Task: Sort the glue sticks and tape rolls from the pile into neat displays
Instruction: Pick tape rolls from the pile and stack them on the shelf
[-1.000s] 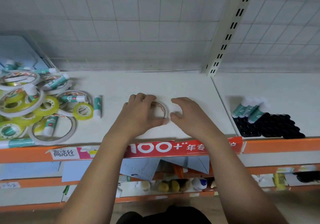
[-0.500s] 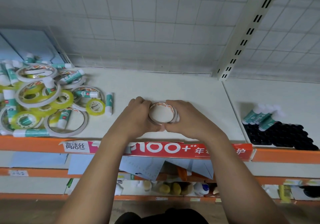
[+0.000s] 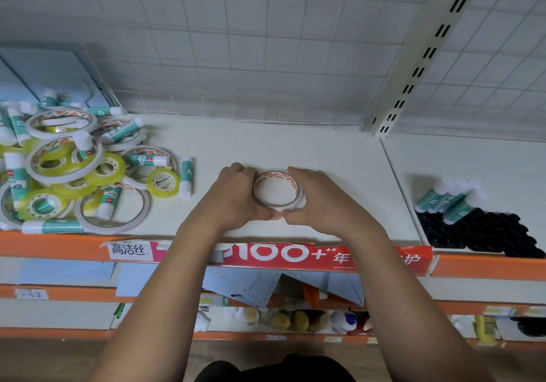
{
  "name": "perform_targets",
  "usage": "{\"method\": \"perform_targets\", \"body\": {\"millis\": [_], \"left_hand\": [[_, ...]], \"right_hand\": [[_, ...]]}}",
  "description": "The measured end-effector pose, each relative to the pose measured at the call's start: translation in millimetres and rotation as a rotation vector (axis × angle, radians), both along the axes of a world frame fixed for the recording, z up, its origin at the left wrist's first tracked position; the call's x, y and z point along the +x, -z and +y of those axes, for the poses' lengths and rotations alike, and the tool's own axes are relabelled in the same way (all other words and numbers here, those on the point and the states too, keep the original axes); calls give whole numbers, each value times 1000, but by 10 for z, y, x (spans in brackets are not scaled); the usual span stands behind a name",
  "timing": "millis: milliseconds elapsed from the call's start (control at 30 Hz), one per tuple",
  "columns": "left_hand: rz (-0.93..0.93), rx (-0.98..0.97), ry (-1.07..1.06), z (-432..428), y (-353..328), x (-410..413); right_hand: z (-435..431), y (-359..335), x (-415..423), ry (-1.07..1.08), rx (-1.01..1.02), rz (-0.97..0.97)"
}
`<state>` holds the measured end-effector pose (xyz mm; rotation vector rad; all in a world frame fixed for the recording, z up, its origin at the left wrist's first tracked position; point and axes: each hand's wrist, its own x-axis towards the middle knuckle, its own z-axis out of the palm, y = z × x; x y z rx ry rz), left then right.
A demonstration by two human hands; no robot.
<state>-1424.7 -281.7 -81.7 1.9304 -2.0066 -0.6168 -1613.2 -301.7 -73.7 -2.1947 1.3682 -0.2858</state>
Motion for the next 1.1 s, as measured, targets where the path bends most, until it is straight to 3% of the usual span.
{"method": "perform_targets", "body": {"millis": [233,467,733,1100], "left_hand": [[-60,8,-28,210,-60,93],[-239,-254,-231,655,-314,584],[-316,-303,-385,1111,-335,1120],[-360,-431,-430,1074,-368,1466]], "right_hand": [[44,-149,122,-57,36,-126],[103,-232,802,-66,-142,-342],[291,-134,1565,-268,-156,-324],[275,-74,1917,-187,-275,-236]]}}
